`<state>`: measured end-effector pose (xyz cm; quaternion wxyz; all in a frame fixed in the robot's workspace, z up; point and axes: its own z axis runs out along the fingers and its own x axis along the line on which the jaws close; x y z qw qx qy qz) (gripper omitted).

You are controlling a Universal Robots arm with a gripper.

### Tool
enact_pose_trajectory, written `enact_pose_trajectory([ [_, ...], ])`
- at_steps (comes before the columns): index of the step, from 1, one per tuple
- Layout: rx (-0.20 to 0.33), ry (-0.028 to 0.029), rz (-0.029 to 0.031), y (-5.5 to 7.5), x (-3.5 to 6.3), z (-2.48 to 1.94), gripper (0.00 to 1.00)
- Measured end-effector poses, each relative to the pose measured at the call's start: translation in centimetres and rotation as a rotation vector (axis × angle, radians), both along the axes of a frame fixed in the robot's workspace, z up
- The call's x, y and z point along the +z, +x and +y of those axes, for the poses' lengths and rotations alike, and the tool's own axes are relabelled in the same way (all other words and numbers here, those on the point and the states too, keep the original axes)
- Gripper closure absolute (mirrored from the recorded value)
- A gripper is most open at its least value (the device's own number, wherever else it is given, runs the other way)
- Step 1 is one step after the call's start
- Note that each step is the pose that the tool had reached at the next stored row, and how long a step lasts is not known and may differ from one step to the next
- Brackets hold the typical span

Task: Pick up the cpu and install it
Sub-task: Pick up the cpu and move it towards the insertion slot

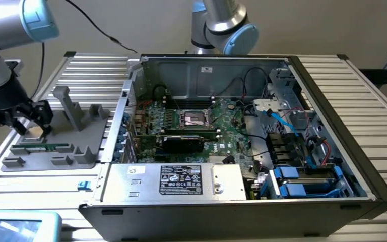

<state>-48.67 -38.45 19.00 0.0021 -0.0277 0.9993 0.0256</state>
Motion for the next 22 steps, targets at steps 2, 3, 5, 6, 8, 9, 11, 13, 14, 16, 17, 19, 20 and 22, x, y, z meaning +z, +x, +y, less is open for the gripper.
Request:
enact_pose_trajectory([
  [2,0.0,0.0001,0.0022,0.0,0.65,0.0,0.33],
  [3,0.0,0.0,0.0033,0.0,1.02,0.0,0.33],
  [5,0.0,0.0,0.0044,0.0,1.47,0.0,0.33],
  [6,0.0,0.0,0.0045,0.0,1.58,0.0,0.33],
  [8,0.0,0.0001,0.0044,0.0,1.6,0.0,0.33],
  [9,0.0,0.0001,0.0045,0.0,1.6,0.0,0.33],
  [11,0.0,0.0,0.0047,0.0,1.59,0.0,0.33],
  [13,0.0,0.0001,0.0044,0.0,1.47,0.0,0.33],
  [14,0.0,0.0001,0.0042,0.0,1.38,0.0,0.33],
  [16,0.0,0.0001,0.0039,0.0,1.22,0.0,0.33],
  [17,0.0,0.0,0.0039,0.0,1.16,0.0,0.33],
  [19,0.0,0.0001,0.0037,0.0,0.91,0.0,0.33],
  [20,0.0,0.0001,0.0035,0.0,0.74,0.0,0.33],
  [22,0.0,0.0,0.0035,0.0,0.46,0.01,0.33],
])
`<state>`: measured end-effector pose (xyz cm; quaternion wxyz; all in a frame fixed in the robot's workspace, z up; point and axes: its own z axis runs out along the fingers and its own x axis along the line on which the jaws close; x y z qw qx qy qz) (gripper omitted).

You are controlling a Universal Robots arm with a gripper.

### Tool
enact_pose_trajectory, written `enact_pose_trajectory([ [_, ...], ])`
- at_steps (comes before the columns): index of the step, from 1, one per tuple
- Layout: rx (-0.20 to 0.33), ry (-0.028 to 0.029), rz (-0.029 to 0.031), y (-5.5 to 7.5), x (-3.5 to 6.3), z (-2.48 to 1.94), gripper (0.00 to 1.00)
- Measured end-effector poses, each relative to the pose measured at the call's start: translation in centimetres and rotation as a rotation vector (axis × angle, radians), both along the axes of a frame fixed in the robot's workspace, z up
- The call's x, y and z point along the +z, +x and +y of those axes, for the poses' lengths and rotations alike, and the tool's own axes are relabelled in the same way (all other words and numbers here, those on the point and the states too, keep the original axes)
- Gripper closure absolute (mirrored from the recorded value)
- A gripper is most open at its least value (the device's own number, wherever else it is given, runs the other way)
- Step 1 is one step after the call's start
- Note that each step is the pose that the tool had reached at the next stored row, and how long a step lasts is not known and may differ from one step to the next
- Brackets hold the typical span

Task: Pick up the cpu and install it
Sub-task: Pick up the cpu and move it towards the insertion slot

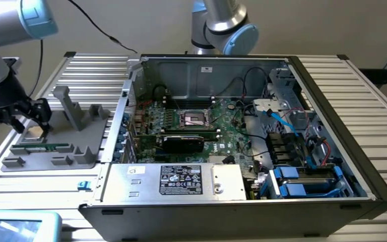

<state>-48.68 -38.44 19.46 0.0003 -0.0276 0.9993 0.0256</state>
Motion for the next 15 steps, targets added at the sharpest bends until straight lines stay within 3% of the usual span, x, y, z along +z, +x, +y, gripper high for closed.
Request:
enact_pose_trajectory([
  [6,0.0,-0.0001,0.0001,-0.29,-0.33,0.44,0.33],
  [15,0.0,-0.0004,-0.0002,-0.58,-0.76,0.38,0.33],
])
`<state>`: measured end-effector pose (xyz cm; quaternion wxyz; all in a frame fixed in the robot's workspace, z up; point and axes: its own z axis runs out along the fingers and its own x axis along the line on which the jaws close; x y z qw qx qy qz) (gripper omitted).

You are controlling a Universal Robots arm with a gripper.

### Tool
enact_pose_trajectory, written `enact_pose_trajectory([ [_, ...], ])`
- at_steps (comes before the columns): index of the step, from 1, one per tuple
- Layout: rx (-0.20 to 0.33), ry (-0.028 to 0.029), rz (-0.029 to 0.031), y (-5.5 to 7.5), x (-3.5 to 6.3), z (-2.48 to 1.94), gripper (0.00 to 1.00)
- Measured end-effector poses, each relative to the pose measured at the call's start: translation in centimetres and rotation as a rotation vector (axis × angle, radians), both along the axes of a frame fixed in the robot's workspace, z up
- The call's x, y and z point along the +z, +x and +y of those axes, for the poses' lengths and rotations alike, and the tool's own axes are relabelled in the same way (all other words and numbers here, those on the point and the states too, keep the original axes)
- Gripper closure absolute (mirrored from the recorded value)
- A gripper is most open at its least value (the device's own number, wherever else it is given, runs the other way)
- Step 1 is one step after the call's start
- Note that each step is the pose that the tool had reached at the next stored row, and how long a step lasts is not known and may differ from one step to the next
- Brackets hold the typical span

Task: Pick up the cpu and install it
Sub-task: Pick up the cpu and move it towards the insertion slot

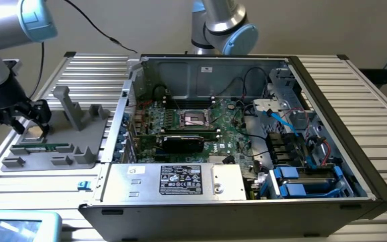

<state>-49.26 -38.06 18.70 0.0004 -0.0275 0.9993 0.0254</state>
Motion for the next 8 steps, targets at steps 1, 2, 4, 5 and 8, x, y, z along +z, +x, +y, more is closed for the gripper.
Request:
enact_pose_trajectory([
  [1,0.0,-0.0001,0.0002,0.0,-0.02,-0.06,0.33],
  [2,0.0,0.0,0.0001,0.0,-0.03,-0.11,0.33],
  [4,0.0,0.0,0.0001,0.0,-0.03,-0.11,0.33],
  [5,0.0,0.0,0.0001,0.0,-0.03,-0.11,0.33],
  [8,-0.001,-0.0001,0.0002,0.0,-0.03,-0.12,0.33],
])
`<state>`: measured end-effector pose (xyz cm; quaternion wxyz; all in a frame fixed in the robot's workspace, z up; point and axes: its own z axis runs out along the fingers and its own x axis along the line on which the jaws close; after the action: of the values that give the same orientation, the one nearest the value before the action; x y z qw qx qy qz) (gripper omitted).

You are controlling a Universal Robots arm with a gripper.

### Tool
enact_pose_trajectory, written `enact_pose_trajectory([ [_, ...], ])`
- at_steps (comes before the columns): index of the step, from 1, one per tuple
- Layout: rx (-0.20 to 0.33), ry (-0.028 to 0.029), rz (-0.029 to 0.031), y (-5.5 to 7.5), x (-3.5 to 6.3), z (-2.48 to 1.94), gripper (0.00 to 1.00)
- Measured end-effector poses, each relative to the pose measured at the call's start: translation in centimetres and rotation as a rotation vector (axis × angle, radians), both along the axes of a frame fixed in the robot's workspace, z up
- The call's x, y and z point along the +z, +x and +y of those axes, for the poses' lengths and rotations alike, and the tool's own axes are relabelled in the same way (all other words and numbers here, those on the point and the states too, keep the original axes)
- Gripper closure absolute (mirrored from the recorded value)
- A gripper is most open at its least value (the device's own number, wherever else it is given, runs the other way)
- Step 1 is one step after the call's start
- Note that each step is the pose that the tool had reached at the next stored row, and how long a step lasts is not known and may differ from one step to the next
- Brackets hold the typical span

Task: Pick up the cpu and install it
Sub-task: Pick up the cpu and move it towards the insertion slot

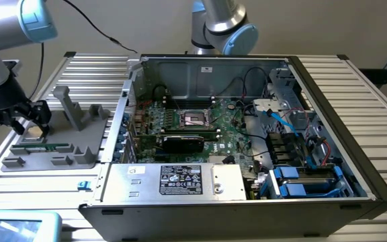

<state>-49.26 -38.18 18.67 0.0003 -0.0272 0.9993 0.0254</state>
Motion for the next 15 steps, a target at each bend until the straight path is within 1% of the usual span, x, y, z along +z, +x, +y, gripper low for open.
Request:
enact_pose_trajectory([
  [3,-0.001,0.0001,-0.0002,0.0,0.01,-0.01,0.33],
  [7,-0.005,0.0,0.0017,0.0,0.25,-0.12,0.33],
  [8,-0.005,0.0001,0.0025,0.0,0.25,-0.14,0.33],
  [9,-0.005,-0.0011,0.0053,0.01,0.26,-0.17,0.33],
  [10,-0.005,-0.0036,0.0093,0.0,0.26,-0.2,0.33],
  [11,-0.006,-0.0045,0.0104,0.0,0.27,-0.21,0.33],
  [14,-0.005,-0.0046,0.0103,0.0,0.26,-0.21,0.33],
  [15,-0.005,-0.0054,0.0111,0.01,0.25,-0.21,0.33],
])
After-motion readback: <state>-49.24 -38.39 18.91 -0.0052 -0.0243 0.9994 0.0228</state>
